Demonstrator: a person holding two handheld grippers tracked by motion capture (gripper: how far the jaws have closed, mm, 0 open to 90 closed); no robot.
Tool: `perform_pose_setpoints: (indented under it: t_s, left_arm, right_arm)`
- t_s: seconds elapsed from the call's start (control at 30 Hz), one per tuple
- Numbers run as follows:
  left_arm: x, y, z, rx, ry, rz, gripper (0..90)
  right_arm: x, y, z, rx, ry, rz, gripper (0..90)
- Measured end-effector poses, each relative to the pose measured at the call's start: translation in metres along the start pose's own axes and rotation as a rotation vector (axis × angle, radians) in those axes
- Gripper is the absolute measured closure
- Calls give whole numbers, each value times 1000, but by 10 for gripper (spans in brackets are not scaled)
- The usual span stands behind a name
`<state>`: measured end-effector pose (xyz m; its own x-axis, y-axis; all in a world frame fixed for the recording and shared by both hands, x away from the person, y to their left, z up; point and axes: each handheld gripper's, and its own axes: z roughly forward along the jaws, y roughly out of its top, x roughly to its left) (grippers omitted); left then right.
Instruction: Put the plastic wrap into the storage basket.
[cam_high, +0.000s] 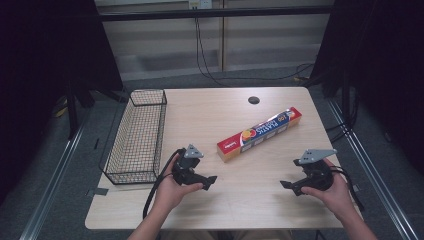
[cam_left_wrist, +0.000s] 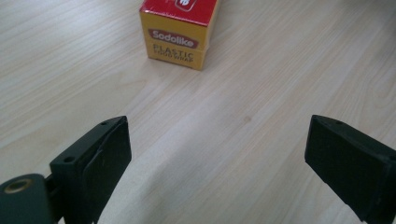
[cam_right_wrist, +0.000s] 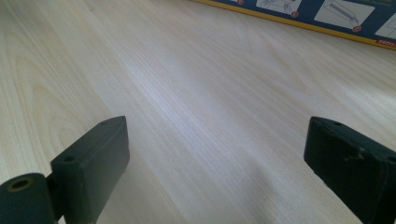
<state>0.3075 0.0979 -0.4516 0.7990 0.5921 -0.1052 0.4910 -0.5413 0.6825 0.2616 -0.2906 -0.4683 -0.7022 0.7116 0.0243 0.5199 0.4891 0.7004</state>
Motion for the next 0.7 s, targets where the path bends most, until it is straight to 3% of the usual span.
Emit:
perform_pose_setpoints:
  t_s: [0.37, 0.53, 0.7]
  left_arm:
    - [-10, 19, 10, 27, -38, 25, 71]
    - [-9, 34, 18, 51, -31, 46, 70]
    - [-6, 48, 25, 41, -30, 50, 70]
  right_arm:
    - [2, 3, 4, 12, 18, -10, 78]
    - [2, 4, 8, 27, 30, -16, 79]
    - [2, 4, 12, 27, 49, -28, 83]
